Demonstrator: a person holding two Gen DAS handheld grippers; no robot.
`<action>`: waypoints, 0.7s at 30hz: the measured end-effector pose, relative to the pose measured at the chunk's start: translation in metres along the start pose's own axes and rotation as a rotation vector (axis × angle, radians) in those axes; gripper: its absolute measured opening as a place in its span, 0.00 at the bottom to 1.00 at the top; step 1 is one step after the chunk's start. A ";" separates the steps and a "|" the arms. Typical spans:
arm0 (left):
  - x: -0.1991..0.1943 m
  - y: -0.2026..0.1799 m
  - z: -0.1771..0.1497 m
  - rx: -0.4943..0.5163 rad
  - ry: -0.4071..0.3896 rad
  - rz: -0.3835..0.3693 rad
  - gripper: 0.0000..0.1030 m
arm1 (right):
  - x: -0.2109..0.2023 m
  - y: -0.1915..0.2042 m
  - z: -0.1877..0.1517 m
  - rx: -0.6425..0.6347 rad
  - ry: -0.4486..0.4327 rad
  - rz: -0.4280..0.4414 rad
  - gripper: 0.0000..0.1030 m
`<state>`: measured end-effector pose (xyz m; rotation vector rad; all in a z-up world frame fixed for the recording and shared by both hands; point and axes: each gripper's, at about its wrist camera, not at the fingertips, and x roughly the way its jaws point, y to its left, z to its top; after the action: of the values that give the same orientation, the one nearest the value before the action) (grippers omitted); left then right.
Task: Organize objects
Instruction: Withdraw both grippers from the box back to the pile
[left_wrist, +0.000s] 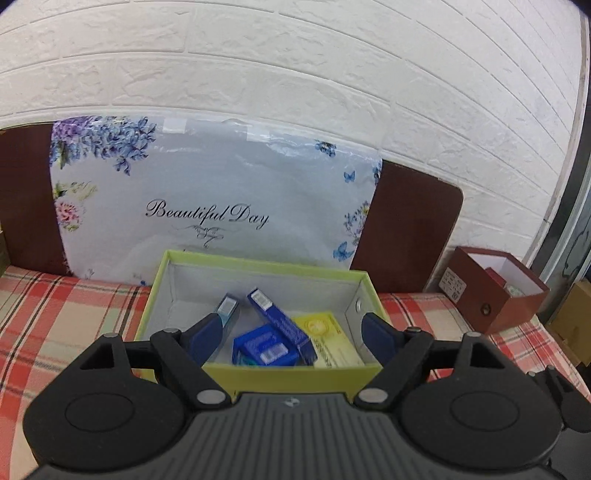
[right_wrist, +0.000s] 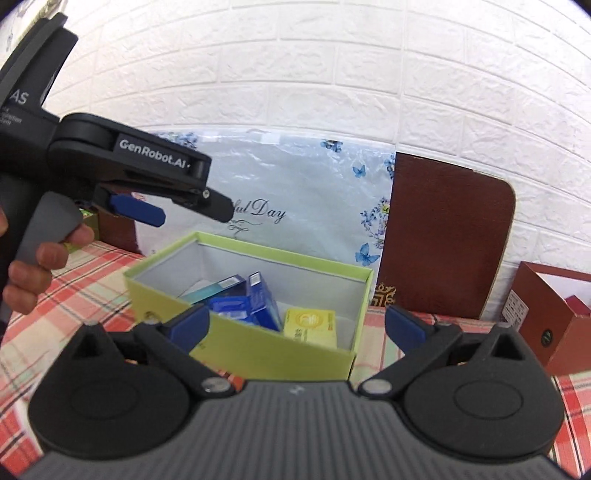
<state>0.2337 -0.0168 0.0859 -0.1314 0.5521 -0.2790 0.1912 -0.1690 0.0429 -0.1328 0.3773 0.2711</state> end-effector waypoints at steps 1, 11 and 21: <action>-0.010 -0.003 -0.008 0.002 0.007 0.005 0.83 | -0.013 0.001 -0.004 0.007 -0.001 0.004 1.00; -0.081 -0.016 -0.103 0.009 0.046 0.129 0.85 | -0.091 0.014 -0.068 0.095 0.083 0.010 1.00; -0.090 0.001 -0.152 -0.031 0.147 0.206 0.85 | -0.117 0.036 -0.124 0.158 0.209 0.010 1.00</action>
<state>0.0795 0.0038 0.0023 -0.0832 0.7106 -0.0802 0.0339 -0.1847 -0.0296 -0.0039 0.6050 0.2365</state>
